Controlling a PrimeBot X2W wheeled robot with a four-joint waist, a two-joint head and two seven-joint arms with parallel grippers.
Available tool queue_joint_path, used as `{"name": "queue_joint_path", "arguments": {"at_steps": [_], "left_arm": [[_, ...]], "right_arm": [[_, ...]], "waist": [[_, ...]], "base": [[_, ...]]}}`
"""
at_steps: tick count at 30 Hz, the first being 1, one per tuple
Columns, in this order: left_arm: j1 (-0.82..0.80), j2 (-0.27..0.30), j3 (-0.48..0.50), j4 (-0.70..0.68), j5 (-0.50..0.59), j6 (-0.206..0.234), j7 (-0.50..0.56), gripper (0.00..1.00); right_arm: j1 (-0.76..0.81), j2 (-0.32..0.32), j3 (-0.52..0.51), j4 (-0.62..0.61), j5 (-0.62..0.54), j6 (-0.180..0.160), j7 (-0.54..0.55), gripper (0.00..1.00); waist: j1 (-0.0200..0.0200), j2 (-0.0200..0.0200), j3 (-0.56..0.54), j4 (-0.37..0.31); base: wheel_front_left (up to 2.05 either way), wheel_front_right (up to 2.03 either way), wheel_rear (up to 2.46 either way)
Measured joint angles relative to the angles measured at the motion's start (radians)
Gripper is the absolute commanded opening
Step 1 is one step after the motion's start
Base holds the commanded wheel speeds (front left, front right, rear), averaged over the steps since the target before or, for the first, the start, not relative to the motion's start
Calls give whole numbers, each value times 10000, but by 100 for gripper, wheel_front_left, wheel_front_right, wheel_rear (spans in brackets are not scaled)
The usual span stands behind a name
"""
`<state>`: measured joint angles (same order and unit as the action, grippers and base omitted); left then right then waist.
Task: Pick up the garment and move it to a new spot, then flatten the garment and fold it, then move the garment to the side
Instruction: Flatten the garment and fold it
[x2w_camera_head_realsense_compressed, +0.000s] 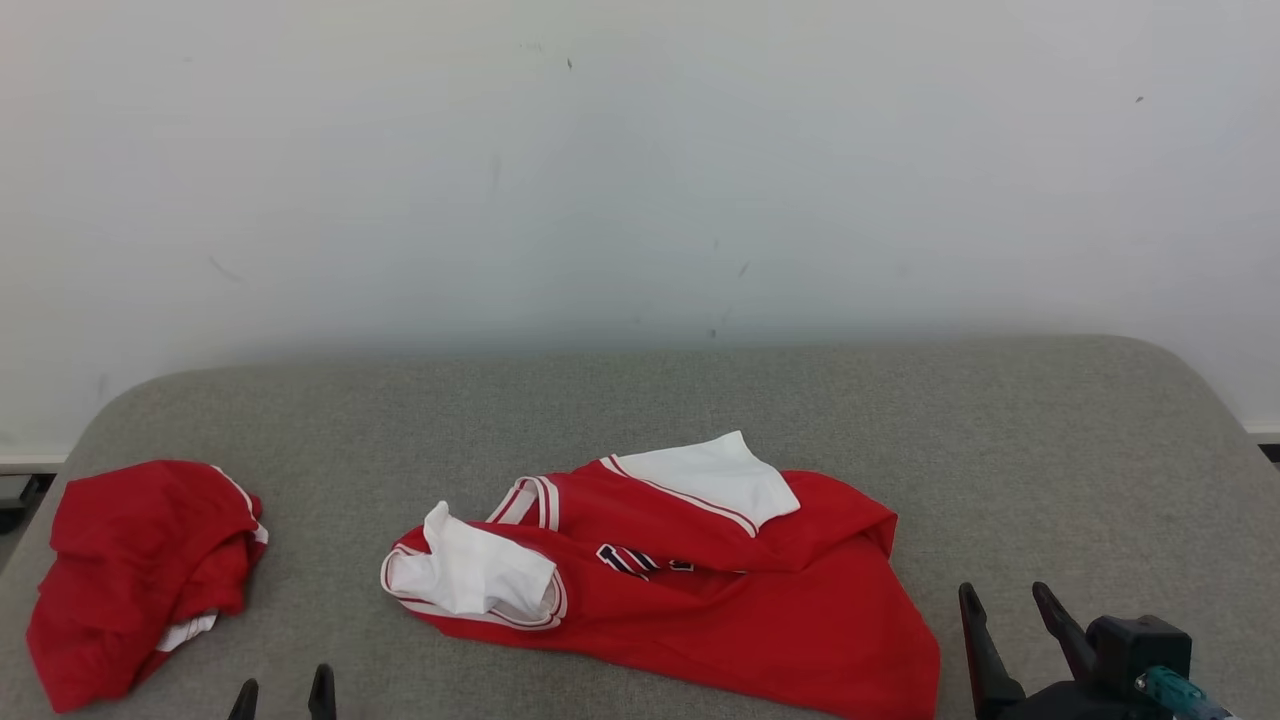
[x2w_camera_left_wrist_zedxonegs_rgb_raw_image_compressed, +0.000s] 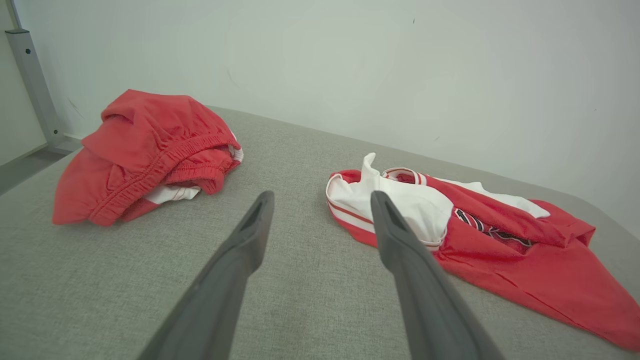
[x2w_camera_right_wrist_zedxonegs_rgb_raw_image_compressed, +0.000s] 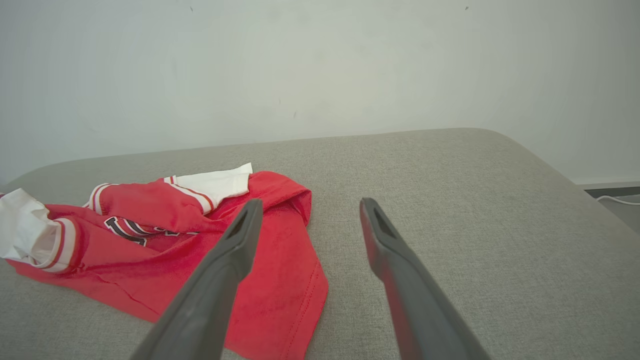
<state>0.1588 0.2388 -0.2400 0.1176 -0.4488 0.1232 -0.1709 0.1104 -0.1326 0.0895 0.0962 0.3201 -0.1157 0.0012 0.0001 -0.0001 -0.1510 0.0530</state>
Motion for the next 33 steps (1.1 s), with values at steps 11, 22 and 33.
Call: {"name": "queue_joint_path", "arguments": {"at_steps": [11,22,33], "left_arm": [[55,-169,48,-499,213,10,449,100],[-21,-249,-8,-633,422,10,1735,100],[-3139,-270,-1011,313,821,10,5037,100]], "right_arm": [[-14,10,146,42,-130,0,178,100],[-46,-15,249,125,-146,0,840,100],[-367,-146,1003,353,-207,-29,3737,100]], "waist": [[0,0,95,-41],[0,0,184,-90],[0,1,717,-85]], "base": [[0,0,0],[0,0,0],[0,0,0]]}}
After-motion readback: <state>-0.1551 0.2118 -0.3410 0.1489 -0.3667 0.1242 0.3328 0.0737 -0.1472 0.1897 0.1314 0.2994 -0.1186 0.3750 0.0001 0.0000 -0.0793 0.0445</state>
